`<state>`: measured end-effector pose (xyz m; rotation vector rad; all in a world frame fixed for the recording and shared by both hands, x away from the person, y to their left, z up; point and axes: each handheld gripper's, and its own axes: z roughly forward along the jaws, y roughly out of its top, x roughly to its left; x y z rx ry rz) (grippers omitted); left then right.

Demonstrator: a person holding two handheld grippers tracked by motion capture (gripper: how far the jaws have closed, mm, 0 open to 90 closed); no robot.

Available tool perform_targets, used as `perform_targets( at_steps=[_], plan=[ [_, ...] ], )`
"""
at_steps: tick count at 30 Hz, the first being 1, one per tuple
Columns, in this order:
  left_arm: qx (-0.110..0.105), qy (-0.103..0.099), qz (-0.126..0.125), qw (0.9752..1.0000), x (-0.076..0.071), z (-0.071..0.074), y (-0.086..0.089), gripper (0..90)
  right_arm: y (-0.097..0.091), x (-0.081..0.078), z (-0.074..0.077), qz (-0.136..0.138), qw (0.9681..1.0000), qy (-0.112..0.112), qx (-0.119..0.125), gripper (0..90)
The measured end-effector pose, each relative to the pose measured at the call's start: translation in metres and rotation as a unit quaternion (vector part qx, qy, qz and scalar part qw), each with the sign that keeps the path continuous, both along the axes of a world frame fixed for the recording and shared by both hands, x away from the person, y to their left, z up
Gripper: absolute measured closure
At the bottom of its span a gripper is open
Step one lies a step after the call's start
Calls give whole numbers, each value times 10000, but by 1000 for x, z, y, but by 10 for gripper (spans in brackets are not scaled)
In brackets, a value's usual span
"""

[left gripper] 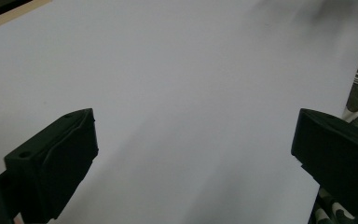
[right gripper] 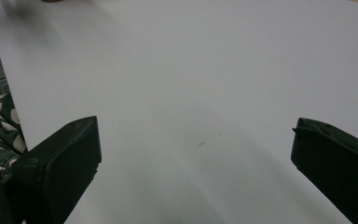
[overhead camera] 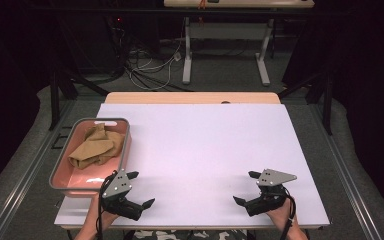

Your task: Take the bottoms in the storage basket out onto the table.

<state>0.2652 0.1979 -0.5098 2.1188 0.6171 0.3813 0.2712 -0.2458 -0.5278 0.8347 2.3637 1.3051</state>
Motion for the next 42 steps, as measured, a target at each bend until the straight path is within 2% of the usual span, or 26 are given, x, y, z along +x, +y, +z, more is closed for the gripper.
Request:
perform_targets(
  at_steps=[12,17,22,25,32,39,40,42],
  plan=[
    [160,-25,21,9999,8,16,1,0,1,2,-3,45,10000,77,-33,10],
    [211,-67,98,9997,11,27,8,0,0,0,-2,17,10000,36,-13,15],
    [285,-103,196,9993,15,34,14,0,1,2,-3,18,9999,99,-32,15],
    [352,-133,251,9990,17,36,17,0,1,1,-4,19,9998,183,-39,15],
    [441,-111,366,9983,22,38,27,0,2,2,-5,20,9999,142,-23,15],
    [625,-131,397,9972,29,44,33,0,4,2,-6,50,9998,197,-52,15],
    [663,-212,420,9967,31,46,34,0,4,3,-6,69,9997,220,-95,15],
    [671,-231,452,9965,33,48,36,0,5,3,-7,77,9997,199,-102,16]
  ],
)
